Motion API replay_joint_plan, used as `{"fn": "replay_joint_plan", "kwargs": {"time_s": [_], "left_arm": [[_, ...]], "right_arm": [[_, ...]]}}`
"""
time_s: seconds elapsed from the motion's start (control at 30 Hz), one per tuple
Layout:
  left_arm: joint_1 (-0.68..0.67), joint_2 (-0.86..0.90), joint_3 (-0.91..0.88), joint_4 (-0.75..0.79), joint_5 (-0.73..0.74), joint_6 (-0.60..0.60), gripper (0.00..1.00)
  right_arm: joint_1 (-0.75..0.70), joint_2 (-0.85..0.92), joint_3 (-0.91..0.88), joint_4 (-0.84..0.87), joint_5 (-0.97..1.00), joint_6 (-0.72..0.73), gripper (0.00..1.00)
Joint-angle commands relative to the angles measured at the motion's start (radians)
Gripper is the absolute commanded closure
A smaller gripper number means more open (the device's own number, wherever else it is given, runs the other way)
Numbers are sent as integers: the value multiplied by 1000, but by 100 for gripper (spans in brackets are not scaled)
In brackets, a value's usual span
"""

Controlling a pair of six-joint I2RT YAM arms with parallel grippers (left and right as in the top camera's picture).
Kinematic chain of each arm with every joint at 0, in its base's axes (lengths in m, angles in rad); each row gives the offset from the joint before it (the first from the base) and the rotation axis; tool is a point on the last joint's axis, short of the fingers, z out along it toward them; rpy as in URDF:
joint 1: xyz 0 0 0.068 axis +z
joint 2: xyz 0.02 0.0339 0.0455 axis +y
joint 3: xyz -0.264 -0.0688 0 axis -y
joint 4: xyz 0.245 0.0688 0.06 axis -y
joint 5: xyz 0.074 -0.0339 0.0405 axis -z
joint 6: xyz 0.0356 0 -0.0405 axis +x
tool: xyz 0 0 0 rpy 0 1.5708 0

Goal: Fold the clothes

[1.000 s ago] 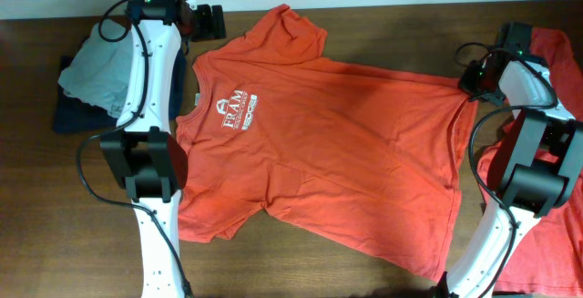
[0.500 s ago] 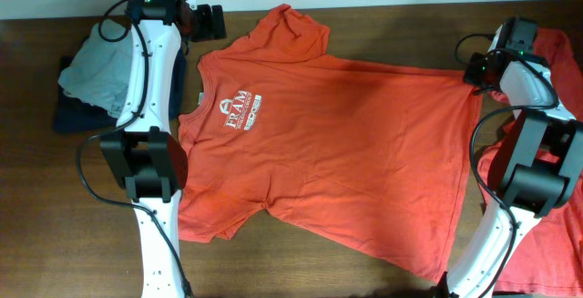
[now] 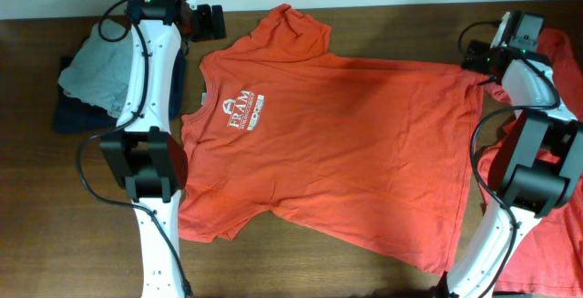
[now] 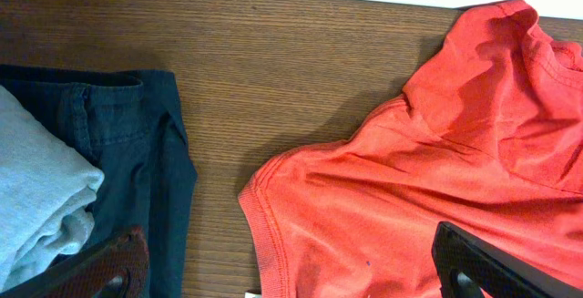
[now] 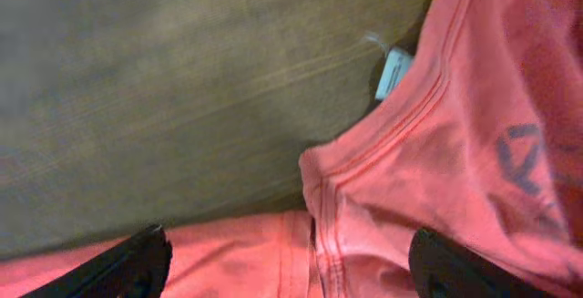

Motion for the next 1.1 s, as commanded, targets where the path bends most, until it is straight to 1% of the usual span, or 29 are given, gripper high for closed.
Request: {"fn": "replay_joint_plan", "kwargs": {"time_s": [0.0, 0.13, 0.23, 0.27, 0.37, 0.4, 0.47, 0.53, 0.57, 0.63, 0.7, 0.83, 0.97, 1.07], "left_arm": [[0, -10, 3, 0, 4, 2, 1], [0, -10, 3, 0, 4, 2, 1], [0, -10, 3, 0, 4, 2, 1], [0, -10, 3, 0, 4, 2, 1], [0, -10, 3, 0, 4, 2, 1], [0, -10, 3, 0, 4, 2, 1], [0, -10, 3, 0, 4, 2, 1], [0, -10, 3, 0, 4, 2, 1], [0, -10, 3, 0, 4, 2, 1], [0, -10, 3, 0, 4, 2, 1], [0, -10, 3, 0, 4, 2, 1], [2, -10, 3, 0, 4, 2, 1], [2, -10, 3, 0, 4, 2, 1], [1, -10, 3, 0, 4, 2, 1]], "right_arm": [[-7, -50, 82, -42, 23, 6, 10], [-8, -92, 159, -220, 21, 62, 10], [-8, -102, 187, -344, 23, 76, 18], [-9, -102, 188, -385, 22, 76, 23], [-20, -102, 188, -502, 5, 81, 43], [-27, -105, 188, -546, -19, 100, 48], [-39, -117, 188, -602, -58, 137, 55], [-53, -146, 188, -663, -89, 161, 75], [-60, -165, 188, -687, -94, 164, 80], [-66, -211, 188, -734, -91, 164, 79], [-71, -265, 188, -788, -92, 169, 77], [-59, -367, 188, -913, -99, 210, 76], [-21, -457, 174, -1019, -104, 221, 76], [21, -540, 122, -1069, -105, 248, 76]]}}
